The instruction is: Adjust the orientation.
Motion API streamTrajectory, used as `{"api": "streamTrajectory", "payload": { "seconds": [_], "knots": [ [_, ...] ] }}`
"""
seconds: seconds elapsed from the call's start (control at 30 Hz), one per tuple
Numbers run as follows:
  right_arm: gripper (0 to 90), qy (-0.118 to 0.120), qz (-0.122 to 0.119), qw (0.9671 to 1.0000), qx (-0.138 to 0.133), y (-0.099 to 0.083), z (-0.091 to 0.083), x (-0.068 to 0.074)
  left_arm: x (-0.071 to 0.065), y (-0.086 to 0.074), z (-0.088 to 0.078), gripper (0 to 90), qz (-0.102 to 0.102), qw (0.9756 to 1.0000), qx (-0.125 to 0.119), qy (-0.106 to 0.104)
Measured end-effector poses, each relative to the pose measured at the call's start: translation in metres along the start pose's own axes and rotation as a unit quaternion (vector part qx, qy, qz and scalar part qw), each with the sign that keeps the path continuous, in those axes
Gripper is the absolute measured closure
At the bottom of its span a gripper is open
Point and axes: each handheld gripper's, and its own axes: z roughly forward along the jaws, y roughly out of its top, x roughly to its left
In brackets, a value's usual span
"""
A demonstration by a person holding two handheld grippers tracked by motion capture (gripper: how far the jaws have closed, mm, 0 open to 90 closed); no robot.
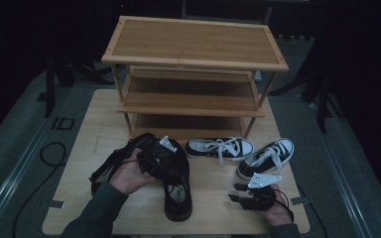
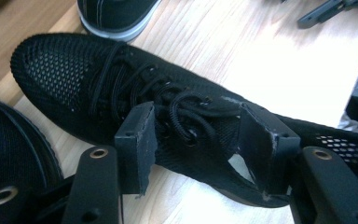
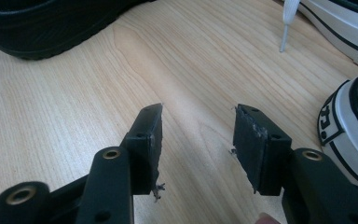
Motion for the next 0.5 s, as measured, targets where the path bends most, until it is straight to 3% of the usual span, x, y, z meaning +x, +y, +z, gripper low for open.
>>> {"api": "streamTrajectory", "payload": {
  "seconds": [0.17,0.2,0.33,0.5],
  "knots": [
    [51.9,-0.002,0.0,1.0,0.0,-0.001,-0.001,-0.001,0.003,-0.004,0.002,58.5,-0.017,0.9998,0.01,-0.01],
    [51.8,-0.003,0.0,1.0,0.0,-0.001,-0.001,-0.001,0.003,-0.005,0.001,64.2,-0.017,0.9997,0.01,-0.014],
    [51.9,-0.004,0.0,1.0,0.0,-0.002,-0.001,-0.001,0.002,-0.008,-0.003,76.3,-0.015,0.9998,0.014,-0.008],
    [51.9,-0.005,0.001,1.0,0.0,-0.003,-0.003,-0.002,0.005,-0.012,-0.006,83.0,-0.021,0.9997,0.015,-0.002]
  ]
}}
